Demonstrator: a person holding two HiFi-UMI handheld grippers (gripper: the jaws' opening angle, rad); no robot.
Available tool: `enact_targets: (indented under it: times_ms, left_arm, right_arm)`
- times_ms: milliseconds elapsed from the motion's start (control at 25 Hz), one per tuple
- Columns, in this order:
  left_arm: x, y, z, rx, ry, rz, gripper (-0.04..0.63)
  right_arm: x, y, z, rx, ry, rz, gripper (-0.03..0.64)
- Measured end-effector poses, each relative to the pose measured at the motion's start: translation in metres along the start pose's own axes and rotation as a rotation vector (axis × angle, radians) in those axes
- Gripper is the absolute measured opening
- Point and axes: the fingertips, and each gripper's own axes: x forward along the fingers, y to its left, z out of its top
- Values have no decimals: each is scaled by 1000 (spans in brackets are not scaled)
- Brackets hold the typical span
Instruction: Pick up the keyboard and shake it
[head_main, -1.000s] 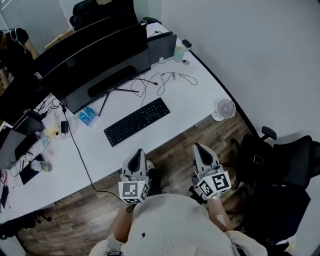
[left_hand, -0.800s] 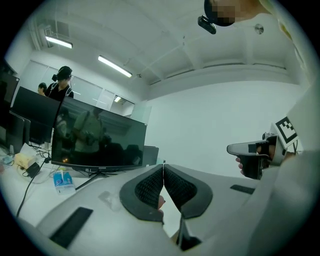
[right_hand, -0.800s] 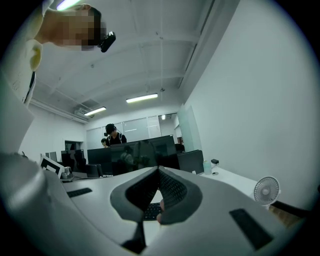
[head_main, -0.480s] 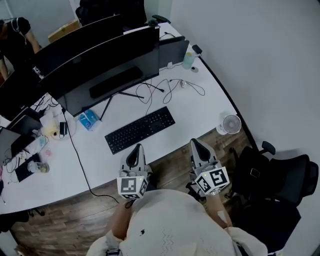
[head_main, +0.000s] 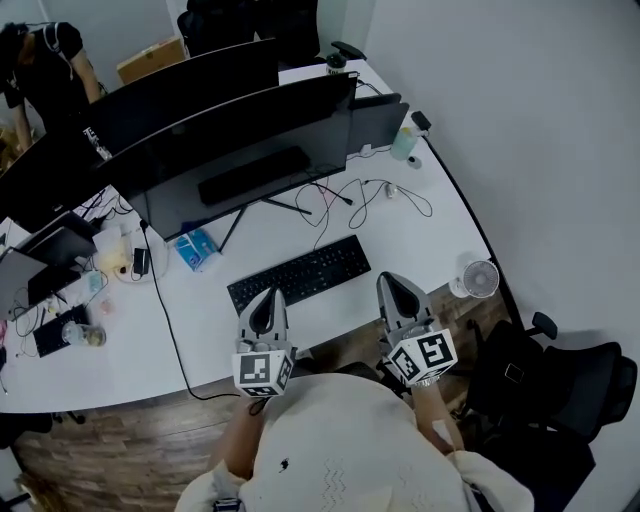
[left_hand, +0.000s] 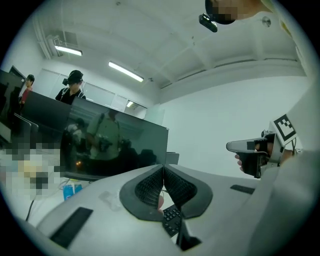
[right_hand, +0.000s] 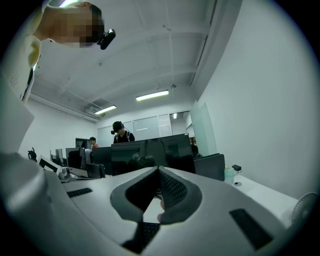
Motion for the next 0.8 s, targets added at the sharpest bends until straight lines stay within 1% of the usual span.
enact_targets:
  times_ms: [320, 480, 680, 800]
  left_arm:
    - [-19, 39, -3, -3, 15, 131, 14]
    - [-31, 51, -6, -12, 14, 210, 14]
    - [-51, 62, -7, -27, 8, 328, 14]
    - [-56, 63, -7, -40, 2, 376, 14]
  right_arm:
    - [35, 24, -15, 39, 32, 107, 2]
    - [49, 30, -20, 46, 53, 171, 2]
    - [60, 34, -20, 46, 78, 242, 3]
    - [65, 31, -22, 41, 92, 279, 2]
